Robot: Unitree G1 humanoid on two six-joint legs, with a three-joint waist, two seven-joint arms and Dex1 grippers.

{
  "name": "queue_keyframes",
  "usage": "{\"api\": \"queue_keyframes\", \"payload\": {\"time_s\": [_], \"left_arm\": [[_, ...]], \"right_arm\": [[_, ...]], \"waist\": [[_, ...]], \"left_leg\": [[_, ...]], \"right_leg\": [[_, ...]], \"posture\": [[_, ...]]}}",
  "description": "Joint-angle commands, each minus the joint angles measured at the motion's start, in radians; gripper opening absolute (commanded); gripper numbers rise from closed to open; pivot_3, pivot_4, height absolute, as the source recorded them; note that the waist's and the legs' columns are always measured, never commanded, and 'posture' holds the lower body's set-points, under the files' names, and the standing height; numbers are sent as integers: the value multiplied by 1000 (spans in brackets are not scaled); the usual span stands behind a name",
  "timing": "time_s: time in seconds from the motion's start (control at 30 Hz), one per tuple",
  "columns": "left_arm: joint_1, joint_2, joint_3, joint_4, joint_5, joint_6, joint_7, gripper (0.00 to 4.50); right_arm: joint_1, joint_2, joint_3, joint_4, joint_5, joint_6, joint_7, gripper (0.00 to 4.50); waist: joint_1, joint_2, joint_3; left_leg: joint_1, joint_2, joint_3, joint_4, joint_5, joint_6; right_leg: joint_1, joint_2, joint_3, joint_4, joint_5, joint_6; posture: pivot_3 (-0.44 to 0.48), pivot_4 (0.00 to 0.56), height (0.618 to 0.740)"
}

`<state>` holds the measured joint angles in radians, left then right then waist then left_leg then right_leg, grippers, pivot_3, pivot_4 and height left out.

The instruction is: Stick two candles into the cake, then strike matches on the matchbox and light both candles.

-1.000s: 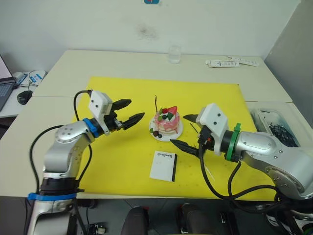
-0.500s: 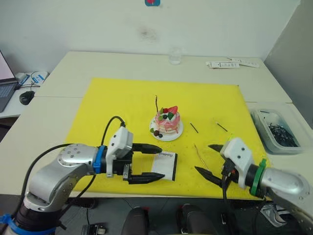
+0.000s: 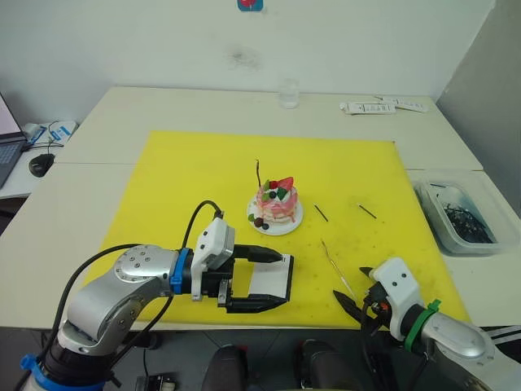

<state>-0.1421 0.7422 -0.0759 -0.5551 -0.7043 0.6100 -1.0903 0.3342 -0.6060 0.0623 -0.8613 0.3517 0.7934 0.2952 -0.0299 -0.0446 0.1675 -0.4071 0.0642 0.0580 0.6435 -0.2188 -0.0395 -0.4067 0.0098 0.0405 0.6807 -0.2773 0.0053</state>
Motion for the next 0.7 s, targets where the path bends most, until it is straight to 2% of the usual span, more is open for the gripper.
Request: {"api": "queue_keyframes", "payload": {"time_s": [0.03,0.23,0.3,0.43,0.57,0.7], "left_arm": [[1,4,4,-35,-5,-25,-12,4100],[-5,-4,0,-37,-4,-27,-4,4100],[-6,-11,4,-36,-15,-23,1,4100],[-11,-9,2,-36,-21,-8,11,4100],[-28,-22,-5,-39,-35,10,30,4100],[-47,-50,-29,-38,-20,14,52,4100]], "right_arm": [[9,9,8,-6,-26,-9,-5,2857],[7,37,2,-21,-15,11,2,630],[0,46,-10,-30,0,23,7,12],[-34,64,-65,-67,56,66,21,12],[-82,25,-152,-130,152,136,73,12],[-126,-119,-340,-108,250,184,205,12]], "waist": [[1,0,0],[1,0,0],[1,0,0],[1,0,0],[1,0,0],[1,0,0]], "left_leg": [[0,0,0,0,0,0],[0,-1,1,1,0,0],[0,-1,1,1,0,0],[0,-1,0,0,0,0],[0,-1,1,0,0,0],[-1,-2,1,0,0,0]], "right_leg": [[0,0,0,0,-1,-2],[0,-1,1,0,-2,-3],[0,-1,1,0,-2,-3],[0,-1,1,0,-2,-3],[0,-1,1,0,-1,-2],[0,0,1,-1,1,2]], "posture": [[0,150,740],[0,150,740],[0,150,740],[0,150,740],[0,150,740],[0,150,740]]}}
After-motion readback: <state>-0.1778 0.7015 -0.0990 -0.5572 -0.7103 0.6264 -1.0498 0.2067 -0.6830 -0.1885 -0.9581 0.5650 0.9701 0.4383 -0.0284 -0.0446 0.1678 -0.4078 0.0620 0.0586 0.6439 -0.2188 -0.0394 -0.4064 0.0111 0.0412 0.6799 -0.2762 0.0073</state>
